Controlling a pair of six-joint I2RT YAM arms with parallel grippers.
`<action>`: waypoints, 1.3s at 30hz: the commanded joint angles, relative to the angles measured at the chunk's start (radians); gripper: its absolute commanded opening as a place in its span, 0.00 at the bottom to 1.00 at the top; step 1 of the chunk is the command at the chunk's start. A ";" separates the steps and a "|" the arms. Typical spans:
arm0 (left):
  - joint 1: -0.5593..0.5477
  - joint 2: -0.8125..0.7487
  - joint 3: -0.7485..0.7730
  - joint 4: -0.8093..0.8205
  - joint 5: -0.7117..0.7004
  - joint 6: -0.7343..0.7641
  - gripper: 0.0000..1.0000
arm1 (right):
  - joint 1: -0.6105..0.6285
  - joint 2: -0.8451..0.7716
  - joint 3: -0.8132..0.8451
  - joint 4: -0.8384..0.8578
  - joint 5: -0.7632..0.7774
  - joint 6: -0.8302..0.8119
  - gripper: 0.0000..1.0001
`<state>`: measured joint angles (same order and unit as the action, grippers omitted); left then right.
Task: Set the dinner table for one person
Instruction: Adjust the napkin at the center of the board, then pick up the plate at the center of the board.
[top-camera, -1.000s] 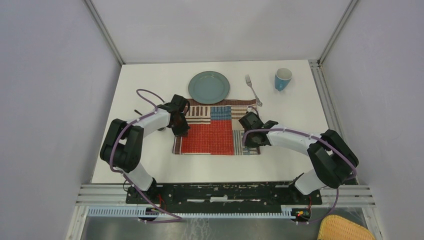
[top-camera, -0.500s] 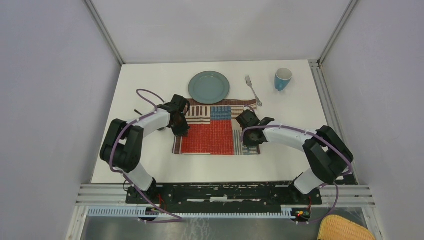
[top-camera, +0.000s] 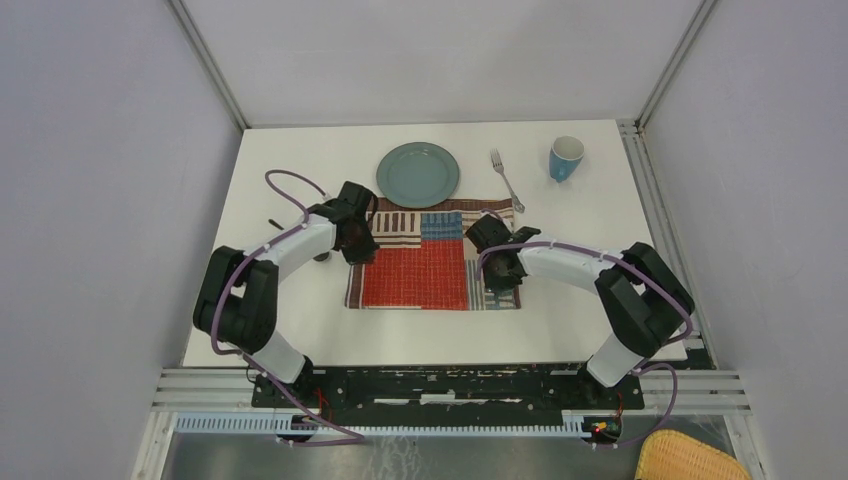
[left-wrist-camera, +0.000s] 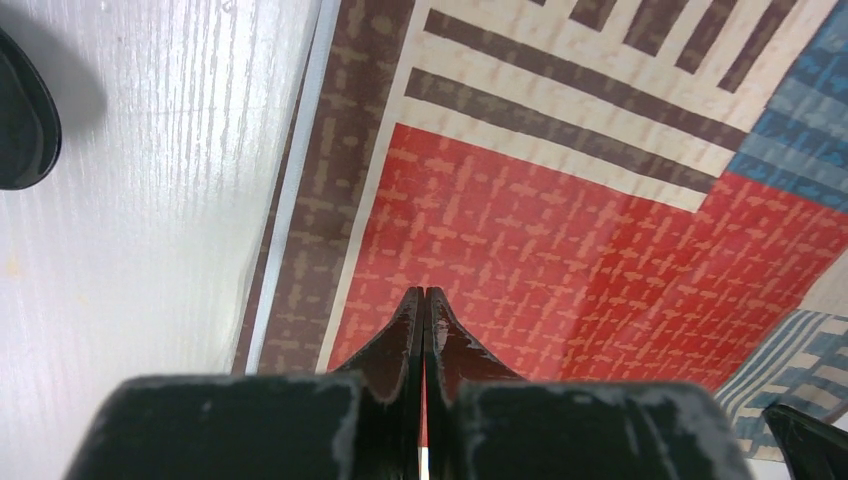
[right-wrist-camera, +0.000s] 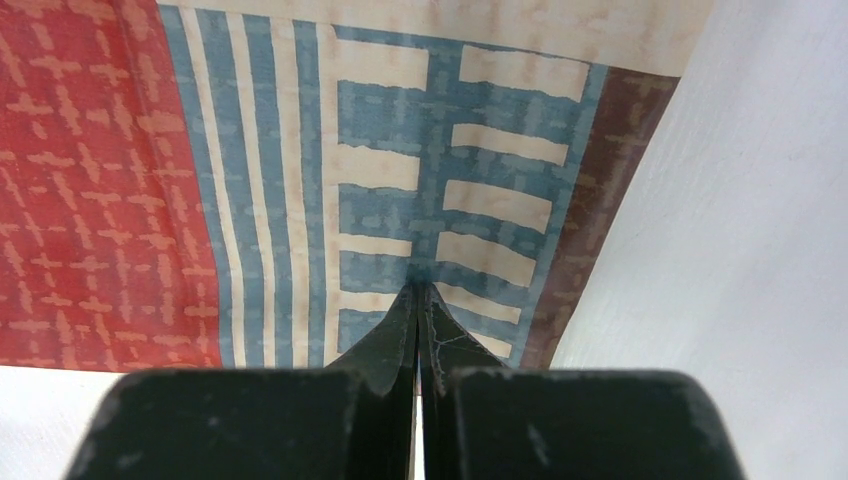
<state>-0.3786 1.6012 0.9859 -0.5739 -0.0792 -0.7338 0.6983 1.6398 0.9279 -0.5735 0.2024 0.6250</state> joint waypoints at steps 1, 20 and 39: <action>-0.004 -0.032 0.041 -0.003 -0.027 0.008 0.02 | -0.002 0.091 -0.007 0.151 0.014 0.003 0.00; -0.003 -0.021 0.060 -0.009 -0.035 0.028 0.02 | -0.012 0.160 0.081 0.127 0.066 -0.051 0.00; -0.004 -0.038 0.220 -0.077 -0.088 0.065 0.06 | -0.010 -0.238 0.323 -0.162 0.211 -0.077 0.42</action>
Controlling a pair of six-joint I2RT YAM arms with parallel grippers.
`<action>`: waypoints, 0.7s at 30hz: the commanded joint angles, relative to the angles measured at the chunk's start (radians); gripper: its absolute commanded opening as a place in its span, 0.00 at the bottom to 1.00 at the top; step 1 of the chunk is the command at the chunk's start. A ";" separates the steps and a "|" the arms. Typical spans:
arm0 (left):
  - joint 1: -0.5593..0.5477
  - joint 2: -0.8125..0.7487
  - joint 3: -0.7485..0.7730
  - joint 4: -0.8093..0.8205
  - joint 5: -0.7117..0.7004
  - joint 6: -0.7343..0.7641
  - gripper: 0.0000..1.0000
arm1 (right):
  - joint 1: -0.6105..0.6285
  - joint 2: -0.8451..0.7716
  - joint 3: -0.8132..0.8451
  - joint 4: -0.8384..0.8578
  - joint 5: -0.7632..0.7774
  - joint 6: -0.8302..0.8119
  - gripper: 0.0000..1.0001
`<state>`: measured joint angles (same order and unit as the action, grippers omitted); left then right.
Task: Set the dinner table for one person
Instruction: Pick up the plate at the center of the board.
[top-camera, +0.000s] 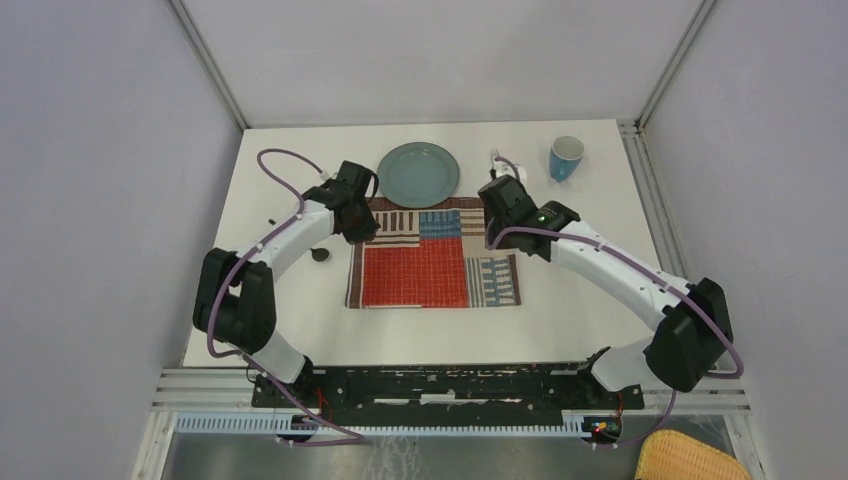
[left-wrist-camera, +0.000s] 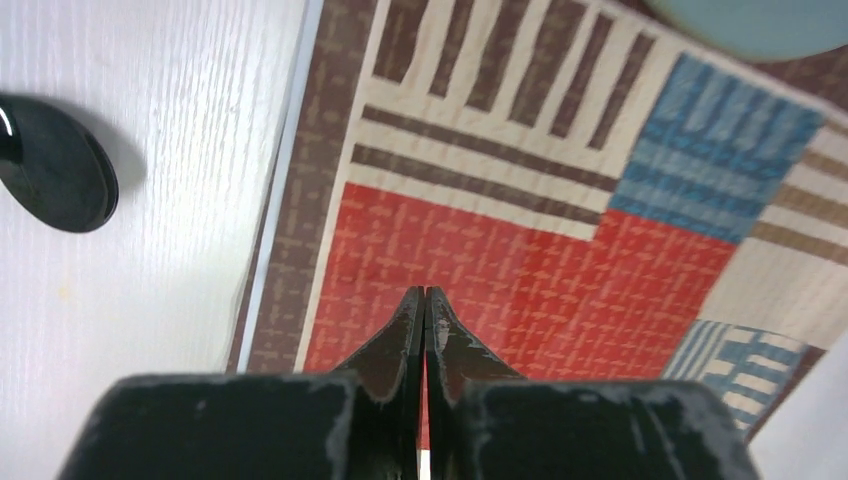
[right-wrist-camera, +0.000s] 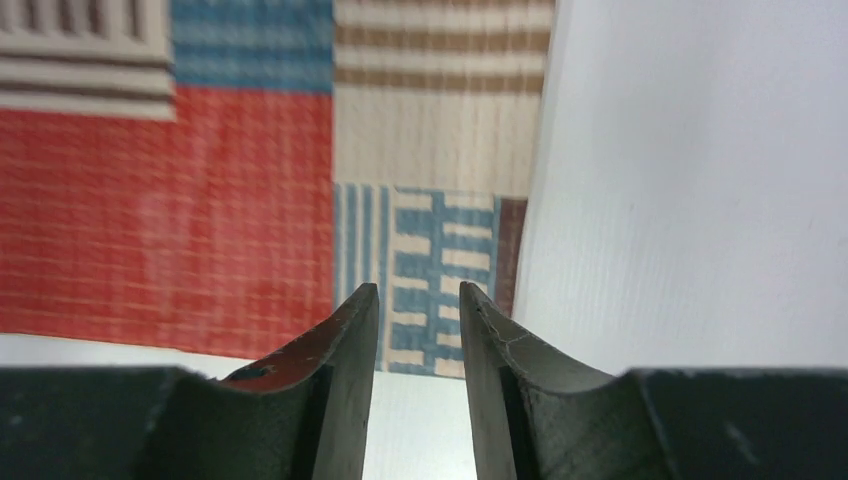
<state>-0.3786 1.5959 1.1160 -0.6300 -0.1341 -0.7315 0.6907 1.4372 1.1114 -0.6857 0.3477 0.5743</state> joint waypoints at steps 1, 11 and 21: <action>-0.003 -0.035 0.107 -0.022 -0.036 0.062 0.07 | -0.003 -0.033 0.165 -0.050 0.064 -0.030 0.43; 0.109 0.094 0.296 0.092 0.120 0.031 0.12 | -0.139 0.168 0.325 0.112 -0.124 -0.067 0.47; 0.183 0.251 0.368 0.202 0.137 0.074 0.12 | -0.370 0.385 0.315 0.431 -0.429 0.066 0.47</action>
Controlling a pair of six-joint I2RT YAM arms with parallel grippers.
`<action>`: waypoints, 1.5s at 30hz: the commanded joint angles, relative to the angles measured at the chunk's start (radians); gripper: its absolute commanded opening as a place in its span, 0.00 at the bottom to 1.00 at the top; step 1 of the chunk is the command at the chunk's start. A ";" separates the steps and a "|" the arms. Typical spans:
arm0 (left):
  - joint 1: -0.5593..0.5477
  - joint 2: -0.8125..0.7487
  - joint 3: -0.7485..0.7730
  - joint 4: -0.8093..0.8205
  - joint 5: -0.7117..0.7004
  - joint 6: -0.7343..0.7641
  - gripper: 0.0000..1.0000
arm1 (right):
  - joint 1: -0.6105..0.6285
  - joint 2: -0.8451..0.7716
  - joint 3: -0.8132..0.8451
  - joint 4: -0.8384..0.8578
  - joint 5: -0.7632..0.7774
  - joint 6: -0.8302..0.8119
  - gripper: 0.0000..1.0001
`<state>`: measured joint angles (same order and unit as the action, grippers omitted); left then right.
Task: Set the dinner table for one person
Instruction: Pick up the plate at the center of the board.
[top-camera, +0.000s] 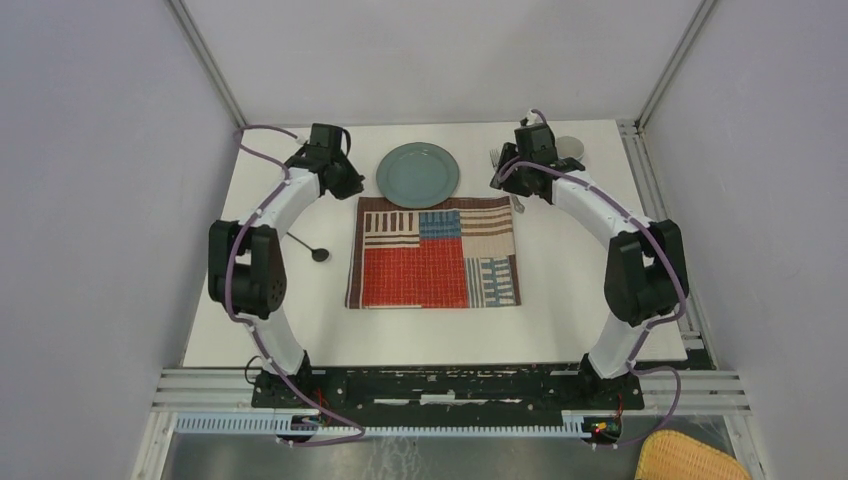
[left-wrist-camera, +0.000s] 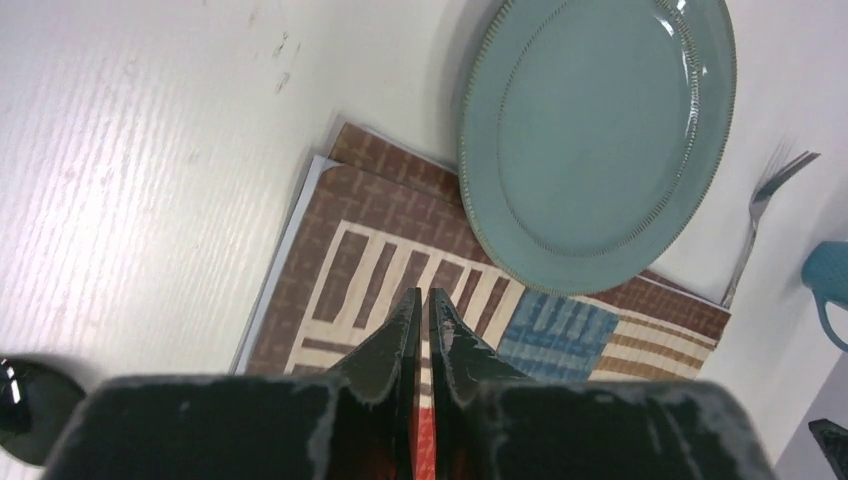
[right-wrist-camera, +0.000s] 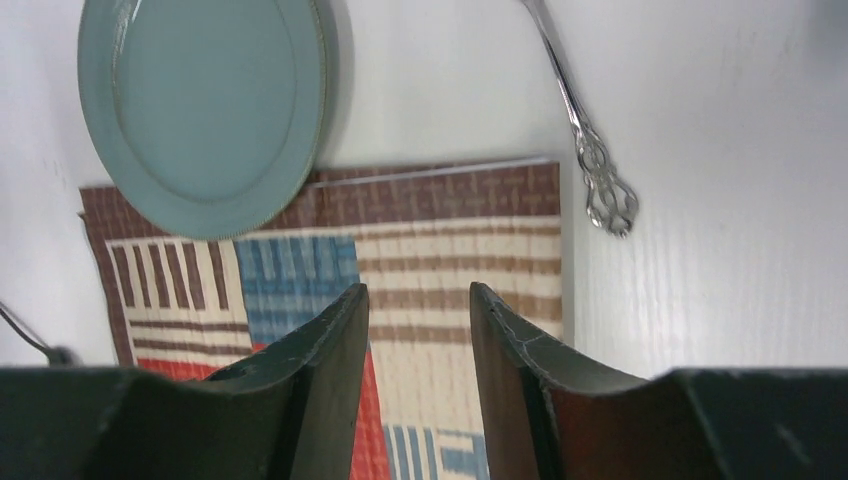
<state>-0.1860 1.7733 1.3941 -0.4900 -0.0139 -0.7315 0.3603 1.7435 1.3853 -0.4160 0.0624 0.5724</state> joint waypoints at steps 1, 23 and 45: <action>-0.009 0.098 0.117 0.052 0.017 0.081 0.11 | -0.045 0.105 0.054 0.179 -0.158 0.076 0.47; -0.021 0.382 0.489 -0.082 -0.103 0.280 0.08 | -0.048 0.410 0.180 0.474 -0.360 0.177 0.49; 0.016 0.603 0.718 -0.098 -0.199 0.294 0.09 | -0.050 0.512 0.266 0.469 -0.365 0.188 0.49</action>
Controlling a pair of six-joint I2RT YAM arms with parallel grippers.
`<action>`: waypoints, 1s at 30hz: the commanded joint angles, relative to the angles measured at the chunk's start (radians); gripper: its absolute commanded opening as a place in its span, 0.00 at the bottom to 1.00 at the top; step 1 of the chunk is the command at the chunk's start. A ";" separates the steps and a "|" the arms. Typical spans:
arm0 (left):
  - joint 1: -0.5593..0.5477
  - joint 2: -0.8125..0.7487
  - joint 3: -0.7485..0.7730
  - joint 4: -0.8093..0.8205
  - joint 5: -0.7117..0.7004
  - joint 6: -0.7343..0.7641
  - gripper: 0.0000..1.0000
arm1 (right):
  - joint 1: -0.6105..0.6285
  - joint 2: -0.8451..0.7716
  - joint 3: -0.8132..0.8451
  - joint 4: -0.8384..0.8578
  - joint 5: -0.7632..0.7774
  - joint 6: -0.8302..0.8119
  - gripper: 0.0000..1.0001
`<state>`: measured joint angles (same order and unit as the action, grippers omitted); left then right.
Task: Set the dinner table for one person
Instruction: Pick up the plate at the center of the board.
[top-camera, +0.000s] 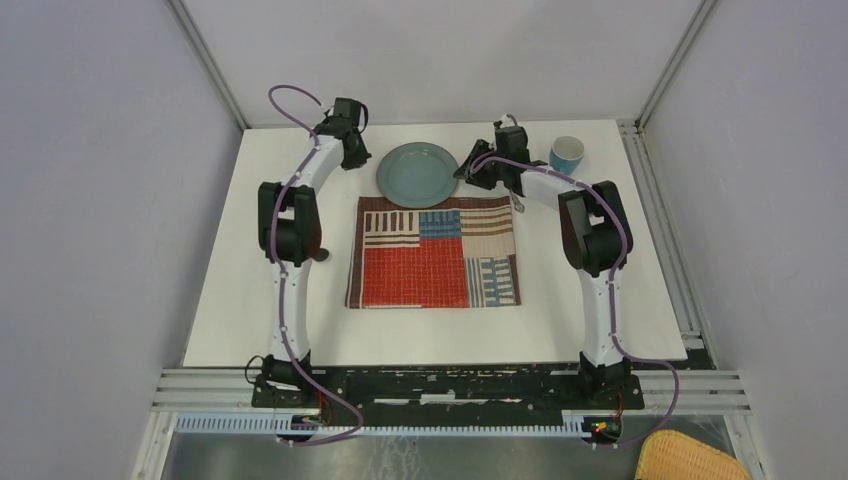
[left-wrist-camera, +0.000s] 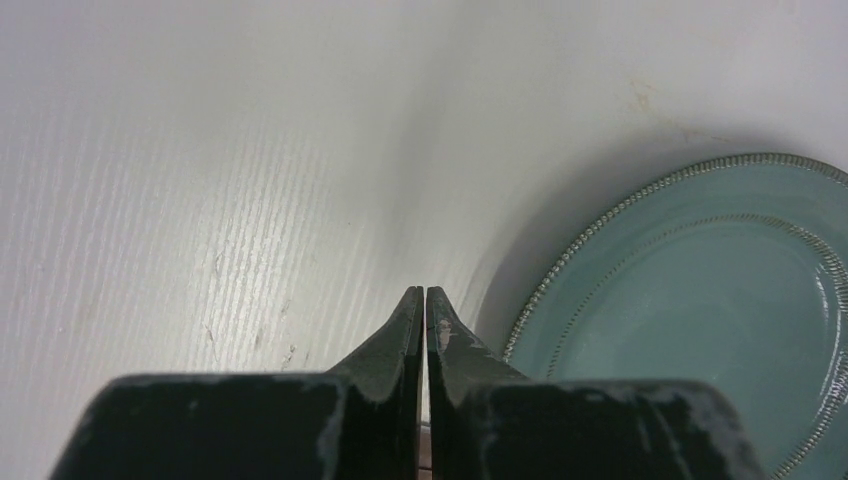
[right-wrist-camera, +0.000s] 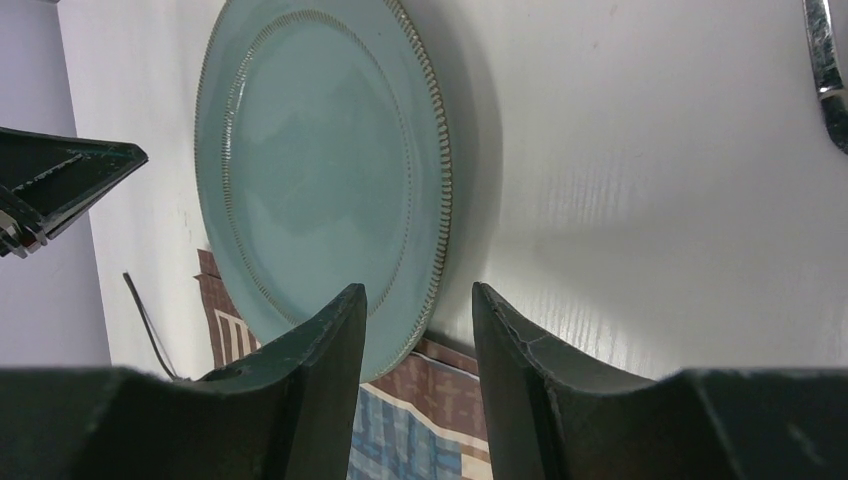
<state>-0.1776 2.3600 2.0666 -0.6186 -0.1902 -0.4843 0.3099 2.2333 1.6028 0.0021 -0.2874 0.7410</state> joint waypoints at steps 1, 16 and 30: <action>0.009 0.021 0.046 0.034 -0.026 0.047 0.09 | 0.002 0.026 0.050 0.055 -0.015 0.025 0.49; 0.009 0.091 0.065 0.078 0.044 0.018 0.06 | 0.002 0.111 0.122 0.071 -0.030 0.072 0.50; 0.007 0.131 0.078 0.076 0.131 0.001 0.05 | 0.011 0.177 0.179 0.072 -0.054 0.123 0.50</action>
<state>-0.1696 2.4687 2.1101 -0.5663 -0.1024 -0.4850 0.3122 2.3859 1.7309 0.0448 -0.3206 0.8452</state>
